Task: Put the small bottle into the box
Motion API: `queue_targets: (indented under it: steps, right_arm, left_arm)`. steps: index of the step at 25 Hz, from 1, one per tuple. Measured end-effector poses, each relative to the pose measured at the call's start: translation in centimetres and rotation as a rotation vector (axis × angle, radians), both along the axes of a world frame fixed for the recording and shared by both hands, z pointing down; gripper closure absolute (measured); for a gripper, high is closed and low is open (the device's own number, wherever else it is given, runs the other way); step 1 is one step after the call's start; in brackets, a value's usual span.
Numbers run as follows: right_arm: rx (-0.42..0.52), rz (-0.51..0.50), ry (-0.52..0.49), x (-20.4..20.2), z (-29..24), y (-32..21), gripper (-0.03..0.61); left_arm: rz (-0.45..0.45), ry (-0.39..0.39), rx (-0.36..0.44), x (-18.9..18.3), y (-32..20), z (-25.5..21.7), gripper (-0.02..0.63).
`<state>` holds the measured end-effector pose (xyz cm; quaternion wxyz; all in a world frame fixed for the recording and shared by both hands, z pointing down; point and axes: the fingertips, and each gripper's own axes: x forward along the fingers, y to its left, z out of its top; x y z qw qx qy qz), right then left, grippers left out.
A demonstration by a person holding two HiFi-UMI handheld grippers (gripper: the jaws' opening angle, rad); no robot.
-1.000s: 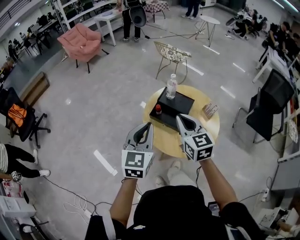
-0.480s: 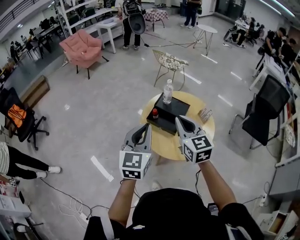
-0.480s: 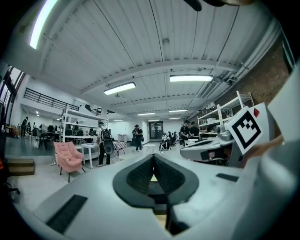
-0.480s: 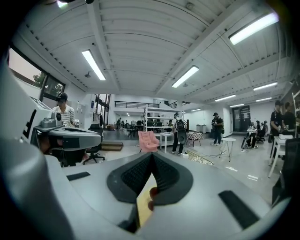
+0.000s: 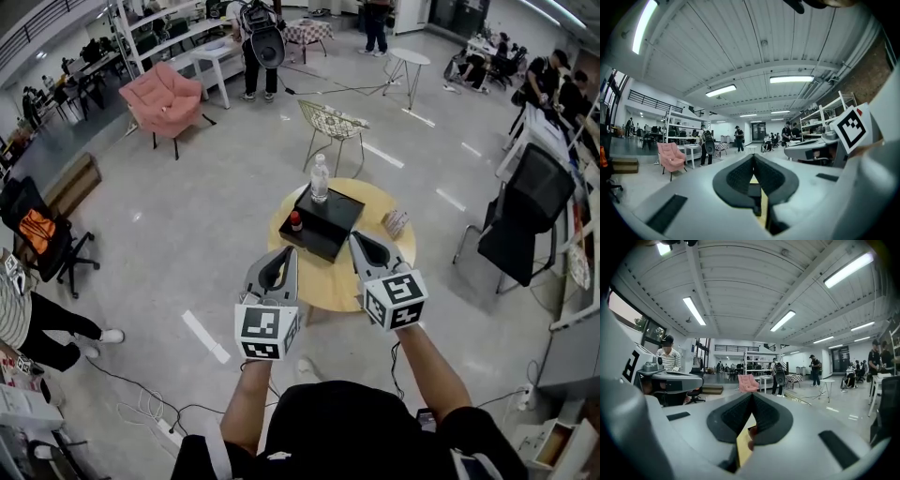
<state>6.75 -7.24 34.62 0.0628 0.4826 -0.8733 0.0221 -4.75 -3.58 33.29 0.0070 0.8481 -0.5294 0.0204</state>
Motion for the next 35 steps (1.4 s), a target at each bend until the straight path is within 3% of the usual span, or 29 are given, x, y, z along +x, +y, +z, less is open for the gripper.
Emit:
queue_targets:
  steps: [4, 14, 35]
  right_arm:
    - [-0.001, 0.004, -0.018, 2.2, -0.2, 2.1, 0.578]
    - [0.007, -0.004, -0.04, 5.0, -0.3, 7.2, 0.578]
    - [0.025, -0.051, -0.039, 4.9, -0.4, 11.8, 0.578]
  left_arm:
    - [-0.013, 0.024, -0.007, 1.4, 2.0, -0.3, 0.601]
    - [-0.012, -0.001, -0.005, 4.6, 7.3, -0.3, 0.601]
    - [-0.045, -0.011, 0.011, 5.4, 12.2, -0.1, 0.601]
